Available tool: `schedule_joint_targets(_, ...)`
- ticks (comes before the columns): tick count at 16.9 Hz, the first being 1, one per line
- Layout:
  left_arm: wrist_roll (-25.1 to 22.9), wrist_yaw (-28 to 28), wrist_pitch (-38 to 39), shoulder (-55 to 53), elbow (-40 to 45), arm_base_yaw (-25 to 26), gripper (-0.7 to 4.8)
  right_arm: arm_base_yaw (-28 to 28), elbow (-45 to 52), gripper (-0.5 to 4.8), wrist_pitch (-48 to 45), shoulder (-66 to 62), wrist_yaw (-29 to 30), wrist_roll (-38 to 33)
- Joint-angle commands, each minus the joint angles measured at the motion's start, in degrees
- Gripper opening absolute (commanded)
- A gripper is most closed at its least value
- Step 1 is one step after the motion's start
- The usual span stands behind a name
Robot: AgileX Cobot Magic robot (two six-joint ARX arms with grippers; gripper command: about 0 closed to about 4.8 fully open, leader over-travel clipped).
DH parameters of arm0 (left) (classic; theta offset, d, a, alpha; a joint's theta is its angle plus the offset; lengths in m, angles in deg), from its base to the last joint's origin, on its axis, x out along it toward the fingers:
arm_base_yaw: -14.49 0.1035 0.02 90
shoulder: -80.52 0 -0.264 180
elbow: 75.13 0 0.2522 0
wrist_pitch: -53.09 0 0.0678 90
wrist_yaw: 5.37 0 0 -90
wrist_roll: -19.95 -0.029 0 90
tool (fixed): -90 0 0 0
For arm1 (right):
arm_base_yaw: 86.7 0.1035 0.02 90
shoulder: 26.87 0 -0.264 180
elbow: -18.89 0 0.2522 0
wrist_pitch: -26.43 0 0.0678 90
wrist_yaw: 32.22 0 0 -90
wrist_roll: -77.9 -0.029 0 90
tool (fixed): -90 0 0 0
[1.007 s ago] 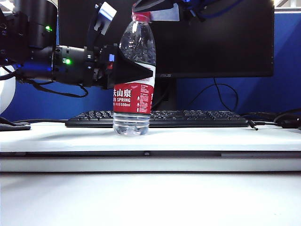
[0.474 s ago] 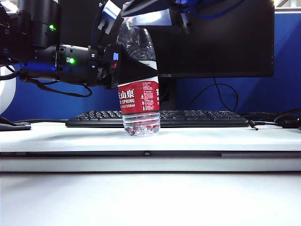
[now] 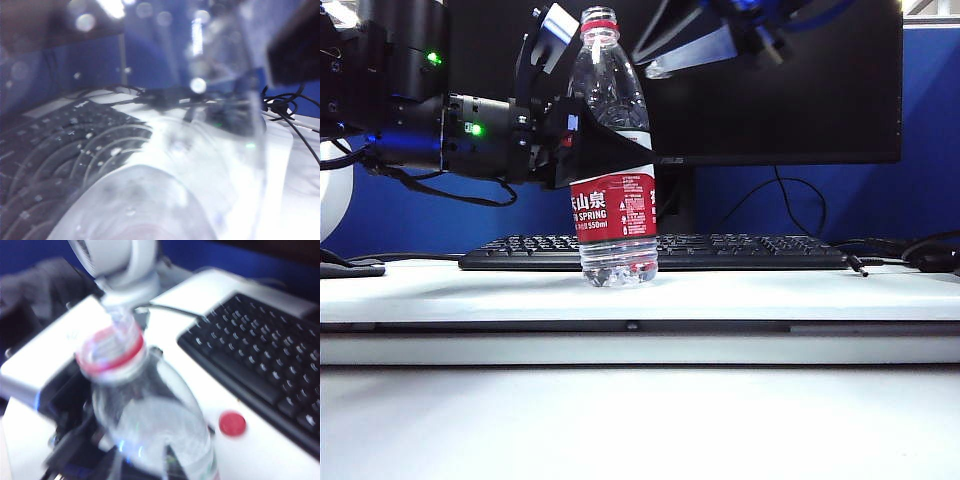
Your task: Unscrew the cap from the plastic bottle on the table.
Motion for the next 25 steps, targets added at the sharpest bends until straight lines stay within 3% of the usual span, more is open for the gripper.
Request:
schedule_joint_targets(1,-0.17,0.26,0.07,-0.02,-0.02,-0.02,2.37,0.13,-0.17,-0.07,6.01,4.48,0.37,3.72)
schedule_joint_targets(8,-0.57,0.31,0.07,-0.02,-0.02,0.0,2.37,0.13,-0.17,-0.07,10.8,17.35,0.22,3.67)
schedule_joint_targets(11,-0.59,0.31,0.55,-0.02,-0.02,0.0,2.37,0.15,-0.17,-0.07,14.05,17.62,0.2,3.61)
schedule_joint_targets(15,-4.07,1.36,4.44,-0.02,-0.02,0.0,2.37,0.15,-0.17,-0.07,15.06,18.43,0.13,3.63)
schedule_joint_targets(25,-4.24,3.74,4.35,-0.02,-0.02,0.0,2.66,0.15,-0.17,-0.07,15.32,18.45,0.13,3.63)
